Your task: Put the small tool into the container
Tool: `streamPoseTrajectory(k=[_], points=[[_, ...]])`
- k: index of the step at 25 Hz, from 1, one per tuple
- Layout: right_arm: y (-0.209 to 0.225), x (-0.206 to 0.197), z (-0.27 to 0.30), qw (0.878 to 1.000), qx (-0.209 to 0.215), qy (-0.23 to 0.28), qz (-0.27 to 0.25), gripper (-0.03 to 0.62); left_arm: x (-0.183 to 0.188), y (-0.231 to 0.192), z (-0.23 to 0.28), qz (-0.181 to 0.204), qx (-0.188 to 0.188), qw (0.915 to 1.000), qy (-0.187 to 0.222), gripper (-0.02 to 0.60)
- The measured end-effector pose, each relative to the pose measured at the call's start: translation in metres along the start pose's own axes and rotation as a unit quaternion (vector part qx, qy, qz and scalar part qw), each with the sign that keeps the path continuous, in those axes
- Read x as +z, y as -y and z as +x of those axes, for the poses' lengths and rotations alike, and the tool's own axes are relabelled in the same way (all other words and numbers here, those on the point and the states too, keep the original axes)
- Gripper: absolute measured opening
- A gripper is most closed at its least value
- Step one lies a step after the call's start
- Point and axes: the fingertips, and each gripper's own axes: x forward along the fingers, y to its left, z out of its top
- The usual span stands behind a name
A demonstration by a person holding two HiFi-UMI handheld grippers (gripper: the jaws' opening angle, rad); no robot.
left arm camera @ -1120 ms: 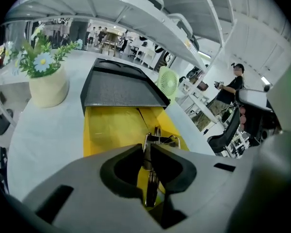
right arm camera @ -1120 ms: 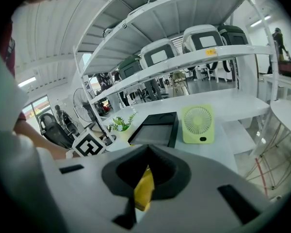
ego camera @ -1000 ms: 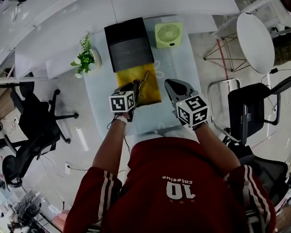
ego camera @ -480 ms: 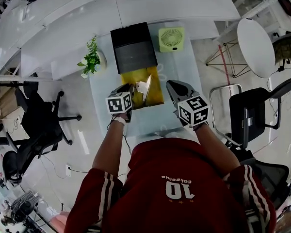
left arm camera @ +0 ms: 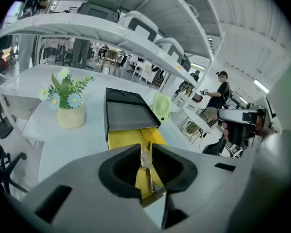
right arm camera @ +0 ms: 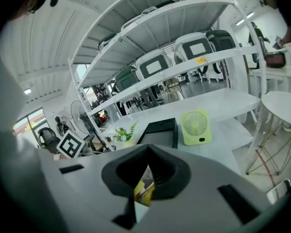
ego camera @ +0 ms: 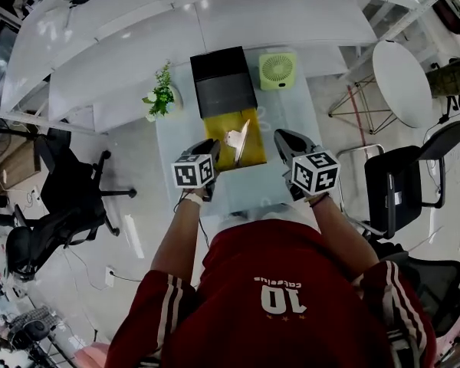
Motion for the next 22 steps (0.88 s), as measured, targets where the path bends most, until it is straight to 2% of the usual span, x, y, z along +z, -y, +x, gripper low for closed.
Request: streamPoseTrajectory(k=[10,16,19,22], points=[[-0.032,0.016,-0.047,0.999,-0.018,0.032,0.005,0.005,0.019,0.032,-0.081,-0.002,-0.028,0.9978,0.060,0.078],[-0.054,0.027,-0.079,0.998,-0.028,0.057,-0.004,0.005,0.028,0.057,-0.125,0.039,-0.049,0.9950,0.078,0.078],[-0.070,0.029,-0.096,0.997,-0.029,0.063,-0.018,0.005,0.034,0.068,-0.154,0.046,-0.054,0.9923,0.102,0.078],[-0.091,0.033,-0.111,0.996,-0.025,0.076,-0.026,0.005,0.041,0.082,-0.184,0.056,-0.074,0.9877,0.126,0.078]])
